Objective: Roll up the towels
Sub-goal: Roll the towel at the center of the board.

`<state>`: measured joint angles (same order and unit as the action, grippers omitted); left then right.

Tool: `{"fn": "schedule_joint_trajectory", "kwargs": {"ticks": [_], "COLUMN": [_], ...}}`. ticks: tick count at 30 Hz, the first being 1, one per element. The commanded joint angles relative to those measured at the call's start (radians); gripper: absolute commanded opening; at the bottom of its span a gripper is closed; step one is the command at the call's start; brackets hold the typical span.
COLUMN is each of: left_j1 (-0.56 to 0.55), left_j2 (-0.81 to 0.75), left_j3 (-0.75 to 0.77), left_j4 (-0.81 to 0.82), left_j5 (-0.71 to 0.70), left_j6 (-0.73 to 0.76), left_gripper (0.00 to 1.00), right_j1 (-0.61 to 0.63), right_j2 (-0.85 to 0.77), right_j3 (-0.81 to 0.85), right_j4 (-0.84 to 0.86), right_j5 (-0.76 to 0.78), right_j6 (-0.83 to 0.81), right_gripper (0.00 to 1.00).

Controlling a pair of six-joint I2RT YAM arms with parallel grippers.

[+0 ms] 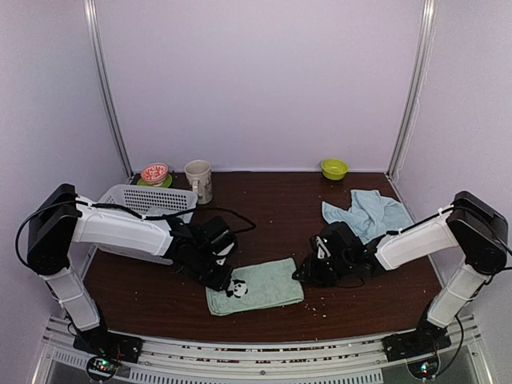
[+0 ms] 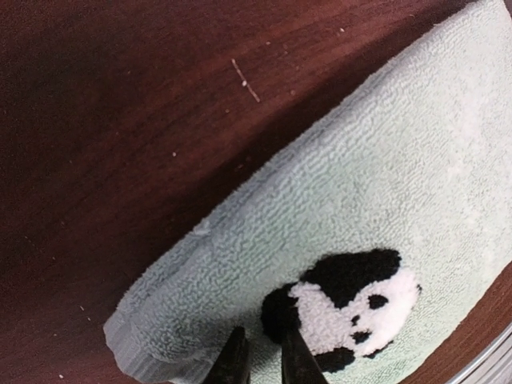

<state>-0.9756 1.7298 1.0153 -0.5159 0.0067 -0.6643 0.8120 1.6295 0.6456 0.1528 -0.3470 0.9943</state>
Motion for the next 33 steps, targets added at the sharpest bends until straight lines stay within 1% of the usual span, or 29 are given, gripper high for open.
{"fn": "schedule_joint_trajectory", "kwargs": {"ticks": [1,3,4,6,9,13,16,18,22,27,33], "left_j1": [0.005,0.005,0.004,0.0,-0.012,-0.026,-0.026,-0.026,-0.026,-0.026,-0.026], "left_j2": [0.02,0.026,0.028,0.031,0.047,0.085,0.099,0.101,0.119,0.19,0.267], "left_j3": [0.0,0.008,0.014,0.029,0.069,0.155,0.228,0.269,0.341,0.418,0.428], "left_j4": [0.034,0.042,0.048,0.057,0.066,0.07,0.069,0.063,0.051,0.051,0.057], "left_j5": [-0.007,0.013,0.025,0.043,0.064,0.093,0.101,0.099,0.121,0.181,0.215], "left_j6": [0.0,0.008,0.011,0.013,0.015,0.02,0.031,0.04,0.067,0.091,0.085], "left_gripper": [0.12,0.12,0.11,0.11,0.11,0.11,0.13,0.14,0.15,0.15,0.13], "right_j1": [-0.017,-0.037,-0.051,-0.083,-0.128,-0.179,-0.189,-0.189,-0.189,-0.189,-0.186], "right_j2": [0.004,-0.034,-0.055,-0.099,-0.174,-0.245,-0.258,-0.244,-0.212,-0.192,-0.187], "right_j3": [-0.036,-0.053,-0.059,-0.063,-0.047,0.046,0.098,0.106,0.097,0.108,0.126], "right_j4": [0.016,-0.004,-0.034,-0.1,-0.247,-0.521,-0.643,-0.662,-0.632,-0.615,-0.62], "right_j5": [-0.005,0.01,0.019,0.028,0.055,0.137,0.206,0.211,0.199,0.199,0.19], "right_j6": [0.003,-0.013,-0.029,-0.073,-0.178,-0.344,-0.428,-0.447,-0.442,-0.443,-0.447], "right_gripper": [0.13,0.03,0.0,0.0,0.0,0.0,0.0,0.0,0.0,0.0,0.0]}}
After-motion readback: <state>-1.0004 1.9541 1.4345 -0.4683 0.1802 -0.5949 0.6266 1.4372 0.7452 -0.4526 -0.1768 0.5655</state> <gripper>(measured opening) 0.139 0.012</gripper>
